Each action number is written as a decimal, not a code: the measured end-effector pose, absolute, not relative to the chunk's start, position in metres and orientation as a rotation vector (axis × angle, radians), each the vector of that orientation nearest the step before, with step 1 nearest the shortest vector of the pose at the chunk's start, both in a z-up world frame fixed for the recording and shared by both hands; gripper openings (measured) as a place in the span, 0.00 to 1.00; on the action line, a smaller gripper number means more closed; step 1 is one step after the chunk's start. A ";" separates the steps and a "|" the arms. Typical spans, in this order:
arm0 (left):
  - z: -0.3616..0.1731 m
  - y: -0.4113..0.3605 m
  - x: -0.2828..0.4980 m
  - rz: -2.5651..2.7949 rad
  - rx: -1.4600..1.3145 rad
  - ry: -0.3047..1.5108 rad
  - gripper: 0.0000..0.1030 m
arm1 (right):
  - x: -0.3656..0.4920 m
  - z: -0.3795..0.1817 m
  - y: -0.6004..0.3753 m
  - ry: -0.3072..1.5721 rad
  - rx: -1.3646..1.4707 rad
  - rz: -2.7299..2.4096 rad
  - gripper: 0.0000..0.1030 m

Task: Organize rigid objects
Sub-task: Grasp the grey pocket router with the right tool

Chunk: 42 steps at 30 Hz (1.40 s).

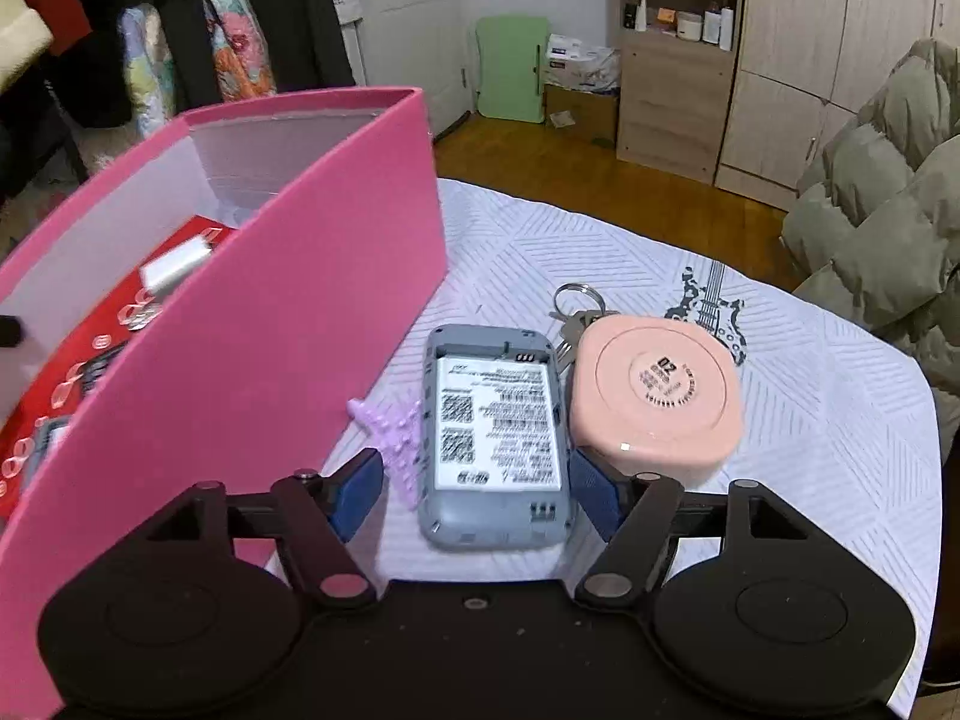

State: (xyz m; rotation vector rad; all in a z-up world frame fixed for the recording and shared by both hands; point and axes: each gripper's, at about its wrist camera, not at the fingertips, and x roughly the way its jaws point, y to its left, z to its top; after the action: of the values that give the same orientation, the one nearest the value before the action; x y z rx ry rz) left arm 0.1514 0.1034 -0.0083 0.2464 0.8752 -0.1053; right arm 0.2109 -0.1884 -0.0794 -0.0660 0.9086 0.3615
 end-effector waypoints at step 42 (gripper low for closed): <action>-0.006 0.106 0.149 -0.121 0.229 0.868 0.04 | 0.150 -0.023 -0.186 0.786 -0.111 0.290 0.62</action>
State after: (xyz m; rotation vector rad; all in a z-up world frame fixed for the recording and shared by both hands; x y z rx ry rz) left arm 0.1486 0.1062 -0.0061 0.2291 0.8678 -0.1205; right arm 0.1503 -0.1855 -0.0227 -0.1111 0.7860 0.2899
